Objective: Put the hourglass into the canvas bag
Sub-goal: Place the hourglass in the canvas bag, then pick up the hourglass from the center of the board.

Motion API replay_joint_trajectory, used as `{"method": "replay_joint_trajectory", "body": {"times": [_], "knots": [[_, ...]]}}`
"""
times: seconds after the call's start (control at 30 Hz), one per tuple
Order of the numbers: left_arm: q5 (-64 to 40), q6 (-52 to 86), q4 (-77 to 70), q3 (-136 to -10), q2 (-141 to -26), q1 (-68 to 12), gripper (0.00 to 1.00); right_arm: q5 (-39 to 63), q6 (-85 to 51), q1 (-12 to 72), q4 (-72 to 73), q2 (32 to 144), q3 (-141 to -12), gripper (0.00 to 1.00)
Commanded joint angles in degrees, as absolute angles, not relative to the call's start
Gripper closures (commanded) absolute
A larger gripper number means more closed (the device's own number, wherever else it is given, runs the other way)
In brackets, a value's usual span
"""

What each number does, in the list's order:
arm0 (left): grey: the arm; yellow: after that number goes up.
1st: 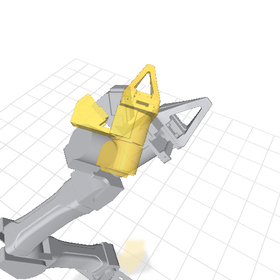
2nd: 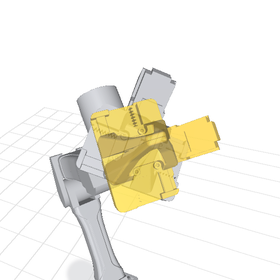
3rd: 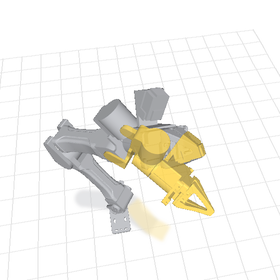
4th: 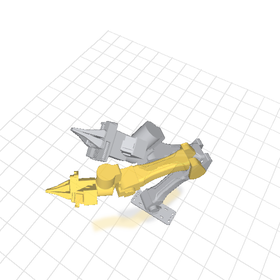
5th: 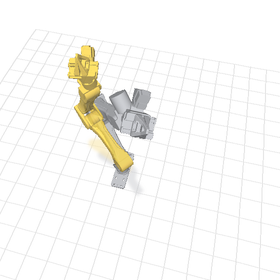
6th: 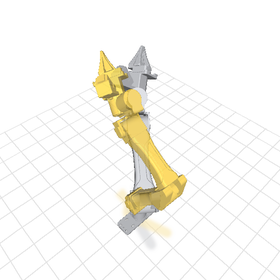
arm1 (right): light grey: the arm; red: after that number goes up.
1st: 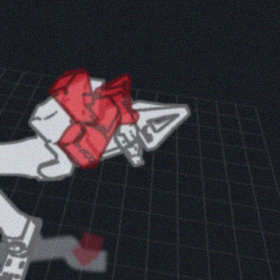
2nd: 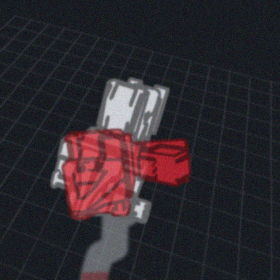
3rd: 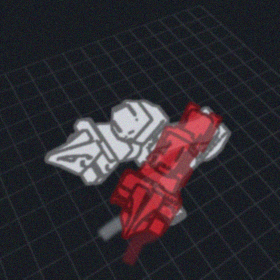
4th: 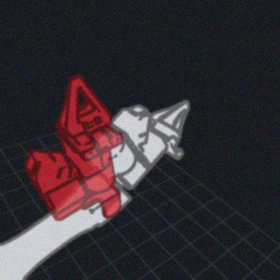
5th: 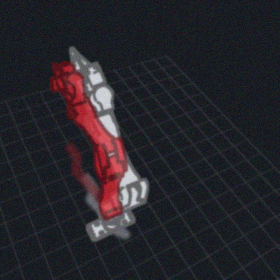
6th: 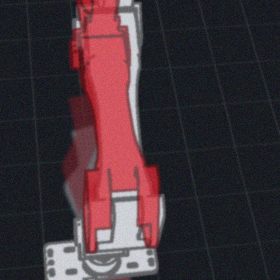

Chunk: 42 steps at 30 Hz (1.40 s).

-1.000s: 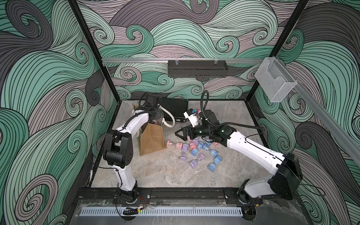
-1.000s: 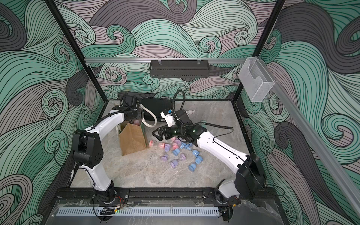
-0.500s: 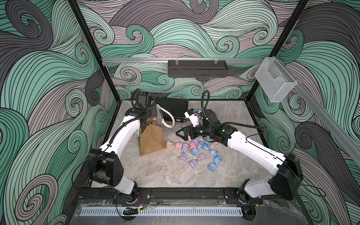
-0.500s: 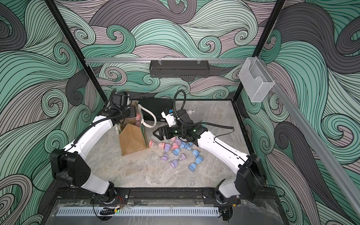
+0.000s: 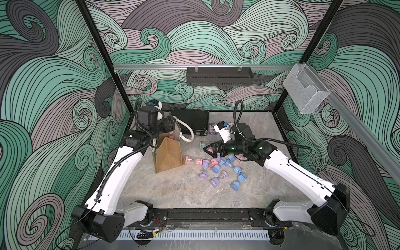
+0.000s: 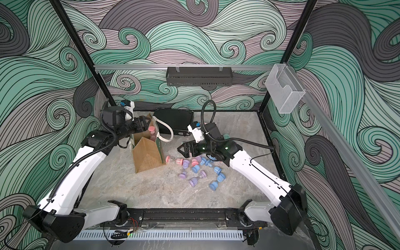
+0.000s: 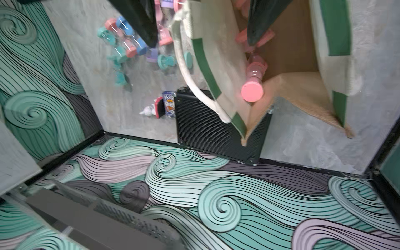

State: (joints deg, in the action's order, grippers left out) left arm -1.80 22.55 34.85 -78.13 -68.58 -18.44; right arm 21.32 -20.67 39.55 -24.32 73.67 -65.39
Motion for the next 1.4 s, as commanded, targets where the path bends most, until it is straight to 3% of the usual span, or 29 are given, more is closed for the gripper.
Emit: {"method": "replay_joint_trajectory", "body": {"times": [0.0,0.23,0.53,0.87,1.37], "knots": [[-4.57,23.25,38.31,-76.06,-66.08,-23.89,0.36,20.21,-20.91,38.96,-28.06,72.01,-61.92,0.0],[-6.44,19.1,38.69,-69.88,-63.46,-33.0,0.36,19.67,-21.11,37.83,-29.3,67.65,-54.79,0.0],[-3.96,27.64,39.73,-60.53,-67.04,-41.0,0.38,22.31,-21.74,36.29,-30.77,64.78,-49.78,0.0],[0.23,34.64,40.9,-62.89,-81.08,-49.37,0.38,22.11,-22.8,35.95,-30.04,62.49,-44.01,0.0],[5.38,36.83,39.96,-69.23,-101.08,-54.16,0.38,23.23,-24.23,32.82,-28.77,61.25,-41.4,0.0]]}}
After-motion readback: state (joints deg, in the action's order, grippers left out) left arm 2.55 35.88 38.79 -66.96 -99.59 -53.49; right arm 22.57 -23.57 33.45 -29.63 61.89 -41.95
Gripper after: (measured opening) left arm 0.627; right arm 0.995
